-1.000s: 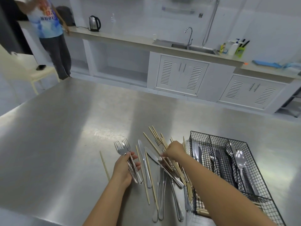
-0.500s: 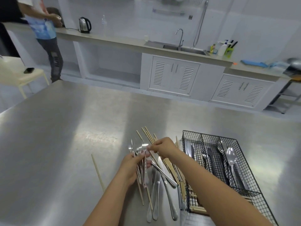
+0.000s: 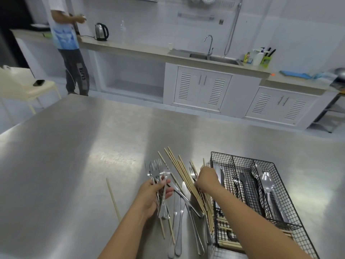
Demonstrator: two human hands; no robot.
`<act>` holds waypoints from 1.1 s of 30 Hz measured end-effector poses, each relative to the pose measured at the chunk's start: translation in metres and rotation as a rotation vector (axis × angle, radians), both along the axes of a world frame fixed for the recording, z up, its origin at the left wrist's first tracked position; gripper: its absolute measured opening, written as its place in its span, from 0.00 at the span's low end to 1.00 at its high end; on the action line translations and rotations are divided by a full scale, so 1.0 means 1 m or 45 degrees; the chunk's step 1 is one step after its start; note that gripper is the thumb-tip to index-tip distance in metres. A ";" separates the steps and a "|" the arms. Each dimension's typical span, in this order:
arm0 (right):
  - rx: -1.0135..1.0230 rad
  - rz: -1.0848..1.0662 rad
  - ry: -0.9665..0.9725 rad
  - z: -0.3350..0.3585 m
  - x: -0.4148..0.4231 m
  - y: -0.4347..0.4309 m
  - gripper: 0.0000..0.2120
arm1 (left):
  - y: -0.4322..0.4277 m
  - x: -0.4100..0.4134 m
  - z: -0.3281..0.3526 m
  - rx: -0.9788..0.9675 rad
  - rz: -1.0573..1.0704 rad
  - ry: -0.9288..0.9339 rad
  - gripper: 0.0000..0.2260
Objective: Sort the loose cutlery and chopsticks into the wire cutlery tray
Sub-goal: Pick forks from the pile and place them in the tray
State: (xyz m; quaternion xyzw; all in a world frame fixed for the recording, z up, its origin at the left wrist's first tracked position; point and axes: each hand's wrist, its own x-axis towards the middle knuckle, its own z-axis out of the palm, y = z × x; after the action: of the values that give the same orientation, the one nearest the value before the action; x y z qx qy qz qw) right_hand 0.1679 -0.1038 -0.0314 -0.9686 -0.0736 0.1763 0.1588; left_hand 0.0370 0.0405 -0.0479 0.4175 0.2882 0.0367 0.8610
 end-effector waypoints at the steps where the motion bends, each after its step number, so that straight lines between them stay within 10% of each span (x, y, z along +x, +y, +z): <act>1: -0.011 0.026 -0.009 -0.001 -0.002 0.001 0.11 | 0.000 0.000 -0.001 0.005 0.003 0.001 0.07; 23: 0.350 -0.268 0.394 0.014 0.009 0.001 0.03 | -0.012 -0.002 0.005 0.036 -0.015 -0.002 0.10; 33: 1.138 -0.407 0.795 0.039 -0.020 -0.029 0.07 | -0.033 0.013 0.009 0.052 -0.064 -0.035 0.15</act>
State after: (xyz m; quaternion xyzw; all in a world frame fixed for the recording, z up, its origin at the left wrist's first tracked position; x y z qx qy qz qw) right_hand 0.1481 -0.1329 0.0075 -0.7083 0.0569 0.3800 0.5921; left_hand 0.0502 0.0075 -0.0392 0.4414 0.2650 0.0268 0.8568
